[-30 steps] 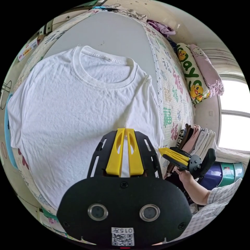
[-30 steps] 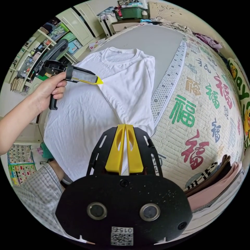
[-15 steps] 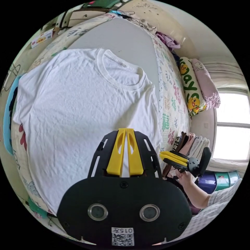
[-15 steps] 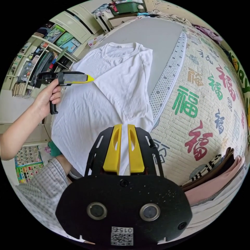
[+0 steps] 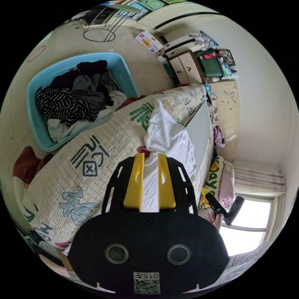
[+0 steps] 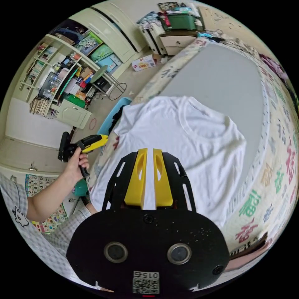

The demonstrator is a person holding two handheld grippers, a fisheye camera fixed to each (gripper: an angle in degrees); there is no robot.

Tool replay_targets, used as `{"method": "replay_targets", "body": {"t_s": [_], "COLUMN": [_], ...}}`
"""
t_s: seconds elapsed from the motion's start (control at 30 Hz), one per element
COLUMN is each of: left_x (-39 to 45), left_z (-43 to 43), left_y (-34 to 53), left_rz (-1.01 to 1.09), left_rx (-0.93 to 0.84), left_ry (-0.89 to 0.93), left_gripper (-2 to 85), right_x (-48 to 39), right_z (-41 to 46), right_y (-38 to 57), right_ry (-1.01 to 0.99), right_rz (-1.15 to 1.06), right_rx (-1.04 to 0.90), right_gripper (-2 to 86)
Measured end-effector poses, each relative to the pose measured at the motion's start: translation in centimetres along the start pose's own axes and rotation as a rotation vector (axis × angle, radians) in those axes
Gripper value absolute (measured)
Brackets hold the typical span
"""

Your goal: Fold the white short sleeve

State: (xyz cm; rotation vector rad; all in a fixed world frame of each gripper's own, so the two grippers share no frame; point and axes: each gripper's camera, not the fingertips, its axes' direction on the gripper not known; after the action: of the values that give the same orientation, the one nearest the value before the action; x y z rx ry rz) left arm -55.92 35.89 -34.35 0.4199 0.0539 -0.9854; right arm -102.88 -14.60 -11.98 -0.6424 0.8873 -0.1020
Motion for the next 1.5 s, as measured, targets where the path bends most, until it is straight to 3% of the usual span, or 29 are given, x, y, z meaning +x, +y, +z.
{"method": "replay_targets", "body": {"t_s": [0.2,0.33,0.57,0.7,0.9,1.1,1.33,1.5], "left_x": [-3.2,-5.2,-8.3,-8.0,-4.9,1.4,5.1,6.9], "left_z": [2.5,2.9,1.6,1.3,0.0,0.1,4.7,6.0], "left_y": [-2.4,-2.1,-2.2,-2.1,-1.5,1.1,4.5,5.6], "left_rz": [-0.048,-0.1,-0.148,-0.13,-0.061,0.152,0.263,0.303], "left_rx": [-0.076,-0.093,-0.096,-0.105,-0.068,-0.135,-0.282,-0.367], "left_ry": [0.088,0.151,0.19,0.173,0.165,0.104,0.004,-0.086], "left_gripper": [4.2,-0.1,-0.7,-0.7,-0.7,-0.7,-0.7,-0.6], "right_x": [-8.1,-12.6,-16.3,-16.7,-13.8,-4.4,8.4,12.3], "right_z": [4.8,10.9,17.0,14.9,2.8,-10.2,-10.6,-10.3], "right_y": [-19.2,-28.8,-34.9,-35.5,-33.1,-21.9,-6.5,-1.7], "right_ry": [-0.022,0.044,0.216,0.274,0.065,-0.007,-0.011,0.032], "right_rz": [-0.152,-0.214,-0.219,-0.258,-0.235,-0.105,0.166,0.283], "right_rx": [-0.104,-0.273,-0.523,-0.541,-0.336,-0.128,-0.126,-0.095], "right_gripper": [6.6,8.2,10.2,0.2,-1.0,-1.0,-0.7,1.3]}}
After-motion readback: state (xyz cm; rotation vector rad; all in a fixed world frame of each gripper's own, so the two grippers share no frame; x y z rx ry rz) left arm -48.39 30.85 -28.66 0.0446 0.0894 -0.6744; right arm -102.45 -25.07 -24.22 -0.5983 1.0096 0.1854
